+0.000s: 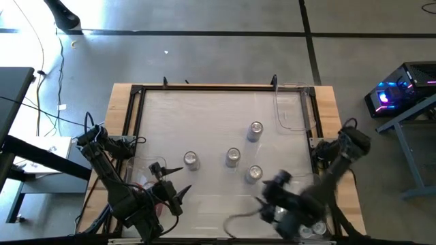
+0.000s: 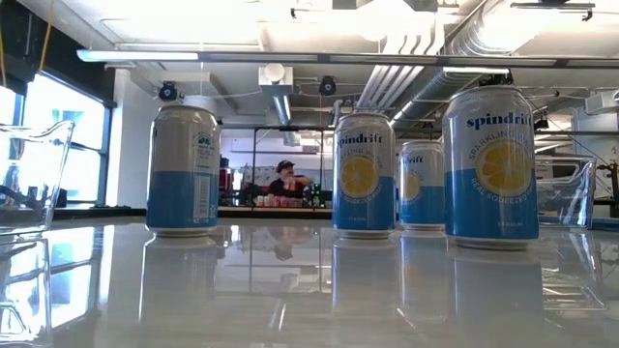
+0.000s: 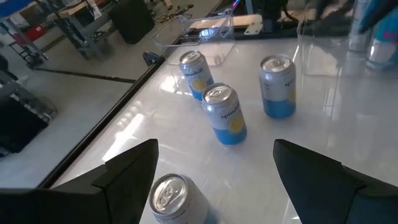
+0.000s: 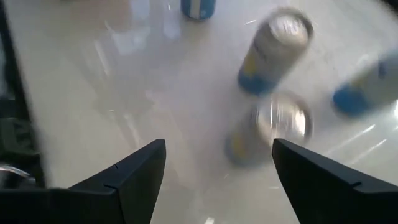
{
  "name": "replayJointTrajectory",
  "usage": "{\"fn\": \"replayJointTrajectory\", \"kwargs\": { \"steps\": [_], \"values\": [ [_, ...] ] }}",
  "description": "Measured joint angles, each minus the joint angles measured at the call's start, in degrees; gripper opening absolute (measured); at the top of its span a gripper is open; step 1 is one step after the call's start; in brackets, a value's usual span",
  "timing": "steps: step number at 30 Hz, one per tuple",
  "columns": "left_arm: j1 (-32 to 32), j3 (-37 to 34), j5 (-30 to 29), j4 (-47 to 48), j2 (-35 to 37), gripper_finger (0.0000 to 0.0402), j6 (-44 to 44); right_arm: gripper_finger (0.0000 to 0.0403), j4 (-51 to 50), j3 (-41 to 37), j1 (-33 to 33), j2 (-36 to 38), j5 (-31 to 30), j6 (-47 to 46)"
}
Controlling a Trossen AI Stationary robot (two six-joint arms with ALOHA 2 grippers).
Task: Sort soda cans
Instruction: Put the bottom right blue-white soda can into the top right transparent bin
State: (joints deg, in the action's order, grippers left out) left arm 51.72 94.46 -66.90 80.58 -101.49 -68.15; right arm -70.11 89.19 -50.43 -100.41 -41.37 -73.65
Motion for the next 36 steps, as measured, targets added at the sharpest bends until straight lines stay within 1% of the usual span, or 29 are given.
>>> {"fn": "replayJointTrajectory", "kwargs": {
  "steps": [3, 6, 7, 10, 11, 13, 17, 25, 30, 36],
  "values": [
    [0.05, 0.02, 1.48, 0.29, 0.00, 0.0314, 0.84, 0.0291, 5.10, 0.00, 7.90, 0.22, 4.27, 15.04],
    [0.18, 0.04, 2.91, 0.72, 0.00, 0.0314, 0.86, 0.0291, 6.62, 0.00, 15.11, 0.66, 13.14, 25.16],
    [0.31, 0.04, 3.20, 0.73, 0.00, 0.0314, 0.86, 0.0291, 6.54, 0.00, 17.23, 0.67, 16.41, 27.97],
    [0.51, 0.04, 3.29, 0.74, 0.00, 0.0314, 0.84, 0.0291, 6.08, -0.02, 23.25, 0.67, 30.21, 35.42],
    [0.51, 0.04, 3.31, 0.74, 0.00, 0.0314, 0.81, 0.0292, 5.84, -0.02, 25.05, 0.67, 33.26, 36.78],
    [0.51, 0.04, 3.29, 0.73, 0.00, 0.0314, 0.73, 0.0292, 4.95, -0.02, 28.00, 0.67, 36.55, 39.17],
    [0.51, 0.04, 3.20, 0.74, 0.00, 0.0314, 0.74, 0.0292, 3.13, -0.02, 31.23, 0.67, 36.50, 41.61],
    [0.51, 0.04, 3.13, 0.68, 0.00, 0.0314, 0.73, 0.0292, 2.00, -0.02, 29.89, 0.37, 32.40, 41.96],
    [0.51, 0.04, 2.50, 0.53, -0.75, 0.0314, 0.71, 0.0292, 1.33, -0.04, 29.22, -1.98, 34.18, 41.16],
    [0.51, 0.04, 2.48, 0.61, -2.08, 0.0314, 0.78, 0.0292, 0.23, -0.09, 29.46, -4.30, 35.52, 42.51]
  ]
}}
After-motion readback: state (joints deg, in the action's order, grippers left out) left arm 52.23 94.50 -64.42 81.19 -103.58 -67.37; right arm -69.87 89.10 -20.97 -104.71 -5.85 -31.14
